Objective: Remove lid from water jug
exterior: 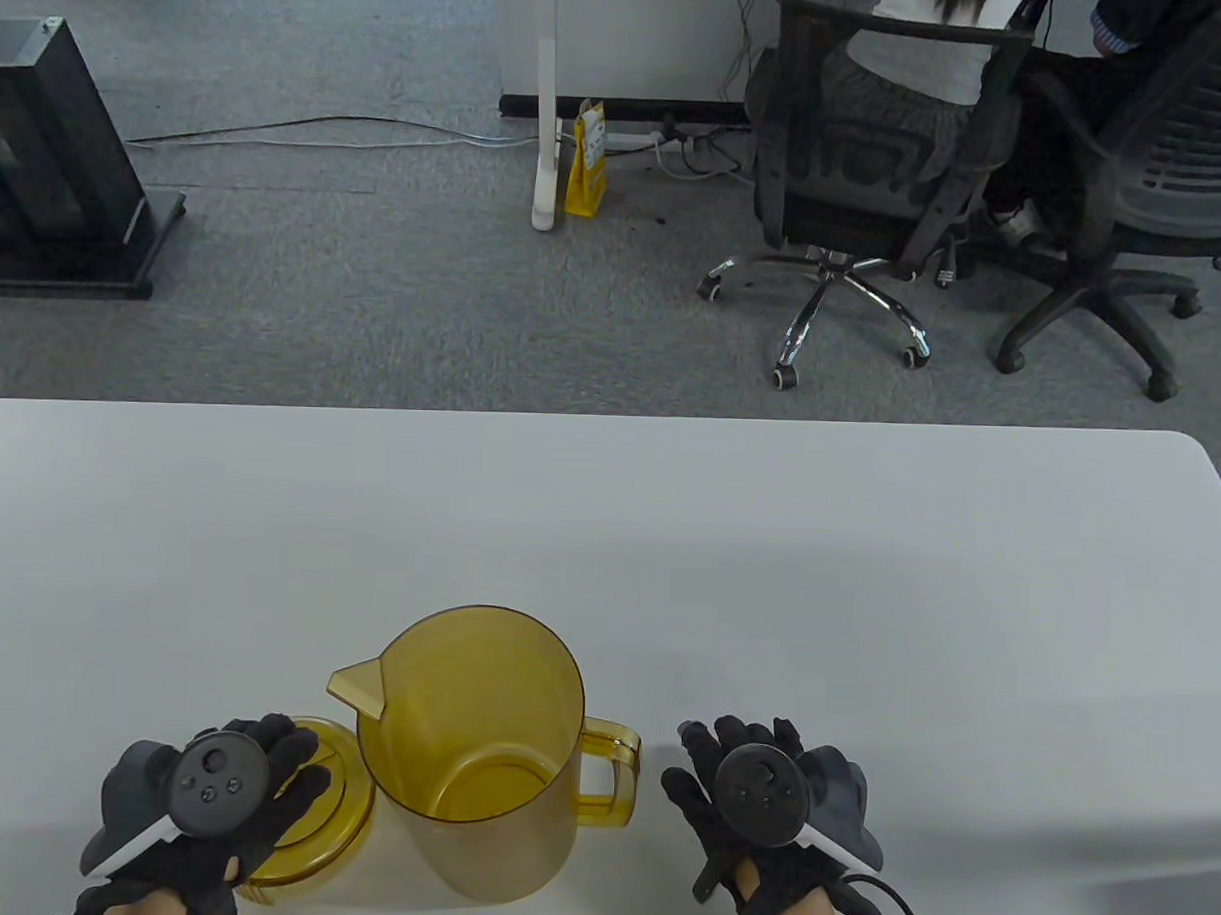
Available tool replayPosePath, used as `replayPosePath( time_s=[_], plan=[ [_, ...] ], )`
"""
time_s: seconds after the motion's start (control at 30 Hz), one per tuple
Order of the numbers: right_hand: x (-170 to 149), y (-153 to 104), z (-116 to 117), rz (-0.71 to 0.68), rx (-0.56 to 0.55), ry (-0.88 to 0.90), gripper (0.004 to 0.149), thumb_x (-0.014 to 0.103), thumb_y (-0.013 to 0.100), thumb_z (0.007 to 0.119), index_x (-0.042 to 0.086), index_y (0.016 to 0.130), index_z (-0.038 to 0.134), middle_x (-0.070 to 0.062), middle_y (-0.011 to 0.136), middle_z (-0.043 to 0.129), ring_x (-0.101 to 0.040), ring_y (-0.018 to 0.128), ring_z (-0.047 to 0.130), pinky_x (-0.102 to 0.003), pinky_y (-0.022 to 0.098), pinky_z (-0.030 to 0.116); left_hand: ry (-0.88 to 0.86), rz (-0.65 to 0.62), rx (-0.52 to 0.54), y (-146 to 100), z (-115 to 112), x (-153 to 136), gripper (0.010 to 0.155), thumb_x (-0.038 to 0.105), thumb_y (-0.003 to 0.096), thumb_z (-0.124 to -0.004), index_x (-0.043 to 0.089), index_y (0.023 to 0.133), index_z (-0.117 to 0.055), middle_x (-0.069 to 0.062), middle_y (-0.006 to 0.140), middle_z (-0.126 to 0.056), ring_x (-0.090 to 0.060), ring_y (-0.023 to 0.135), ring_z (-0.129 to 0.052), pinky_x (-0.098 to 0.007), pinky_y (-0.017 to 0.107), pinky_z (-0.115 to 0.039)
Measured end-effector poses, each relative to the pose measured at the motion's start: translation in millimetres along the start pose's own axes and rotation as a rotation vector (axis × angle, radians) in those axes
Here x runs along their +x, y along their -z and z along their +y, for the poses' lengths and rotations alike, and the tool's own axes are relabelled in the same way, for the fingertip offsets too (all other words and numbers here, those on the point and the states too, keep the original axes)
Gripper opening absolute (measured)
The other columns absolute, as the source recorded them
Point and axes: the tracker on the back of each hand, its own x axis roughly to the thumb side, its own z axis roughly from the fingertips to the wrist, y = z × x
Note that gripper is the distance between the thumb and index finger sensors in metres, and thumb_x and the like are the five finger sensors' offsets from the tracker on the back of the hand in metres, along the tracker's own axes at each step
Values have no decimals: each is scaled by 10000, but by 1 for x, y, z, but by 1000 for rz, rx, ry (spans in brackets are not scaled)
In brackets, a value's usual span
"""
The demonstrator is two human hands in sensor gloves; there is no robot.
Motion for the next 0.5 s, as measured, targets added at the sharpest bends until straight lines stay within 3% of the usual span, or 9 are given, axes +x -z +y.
replayPosePath(
  time_s=[0.5],
  plan=[
    [-11,-3,-3,50,0,19,666,439,569,602,-21,1049,624,-423,933,580,-628,819,558,-710,617,326,3,-13,-26,3,1,1,601,502,528,-647,139,986,-786,-236,1062,-723,-476,956,-670,-663,716,-491]
  ],
)
